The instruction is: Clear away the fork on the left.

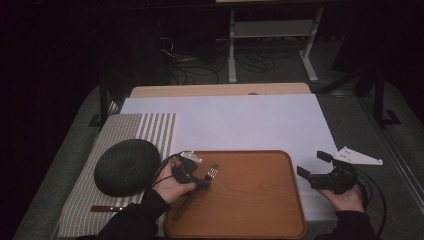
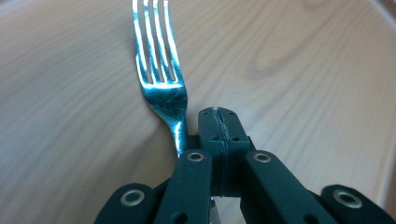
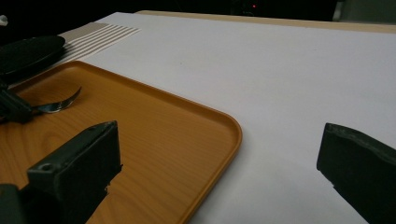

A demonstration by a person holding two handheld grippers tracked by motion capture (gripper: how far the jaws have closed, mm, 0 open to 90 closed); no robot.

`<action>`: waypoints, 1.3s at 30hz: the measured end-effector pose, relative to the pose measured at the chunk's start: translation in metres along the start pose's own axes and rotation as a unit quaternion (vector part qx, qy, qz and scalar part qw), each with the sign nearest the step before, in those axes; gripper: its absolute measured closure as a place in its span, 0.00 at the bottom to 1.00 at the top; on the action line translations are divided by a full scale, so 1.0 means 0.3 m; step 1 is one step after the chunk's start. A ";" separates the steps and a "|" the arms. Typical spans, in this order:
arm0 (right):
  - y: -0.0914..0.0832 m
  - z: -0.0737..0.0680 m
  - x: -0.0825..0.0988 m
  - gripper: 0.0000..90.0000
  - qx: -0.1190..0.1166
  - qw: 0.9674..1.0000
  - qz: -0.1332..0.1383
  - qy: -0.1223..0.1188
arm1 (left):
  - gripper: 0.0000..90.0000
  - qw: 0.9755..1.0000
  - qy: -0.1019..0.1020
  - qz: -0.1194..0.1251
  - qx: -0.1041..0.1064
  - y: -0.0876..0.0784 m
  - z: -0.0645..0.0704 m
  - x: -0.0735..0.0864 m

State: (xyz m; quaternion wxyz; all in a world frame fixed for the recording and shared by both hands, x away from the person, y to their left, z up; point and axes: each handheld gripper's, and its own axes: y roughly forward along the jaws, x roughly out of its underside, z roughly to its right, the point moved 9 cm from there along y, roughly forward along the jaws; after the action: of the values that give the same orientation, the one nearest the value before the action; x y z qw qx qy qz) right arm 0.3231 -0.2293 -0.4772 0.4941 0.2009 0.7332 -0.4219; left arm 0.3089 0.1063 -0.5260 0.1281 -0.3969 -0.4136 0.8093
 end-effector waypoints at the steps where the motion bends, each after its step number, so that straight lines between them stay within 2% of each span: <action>1: 0.000 -0.001 0.000 0.00 0.000 1.000 0.000 0.000 | 1.00 1.000 -0.002 0.001 -0.003 -0.005 -0.008 0.003; 11: 0.001 -0.001 0.001 0.00 -0.001 1.000 -0.002 0.001 | 1.00 1.000 -0.016 0.001 -0.019 -0.042 -0.051 0.035; 19: 0.000 -0.001 0.000 0.00 0.001 1.000 -0.001 0.001 | 1.00 0.999 -0.027 0.003 -0.022 -0.076 -0.076 0.073; 27: -0.001 -0.001 0.000 0.00 0.001 1.000 -0.001 0.001 | 1.00 0.998 -0.052 0.021 -0.023 -0.103 -0.102 0.091; 39: -0.004 -0.001 -0.004 0.00 0.002 1.000 0.003 0.000 | 0.98 0.997 -0.064 0.037 -0.038 -0.138 -0.148 0.105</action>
State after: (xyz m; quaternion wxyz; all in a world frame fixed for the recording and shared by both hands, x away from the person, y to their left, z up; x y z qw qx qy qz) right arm 0.3227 -0.2297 -0.4755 0.4949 0.2038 0.7320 -0.4216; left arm 0.3164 0.1743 -0.5261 0.0563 -0.3635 -0.4363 0.8212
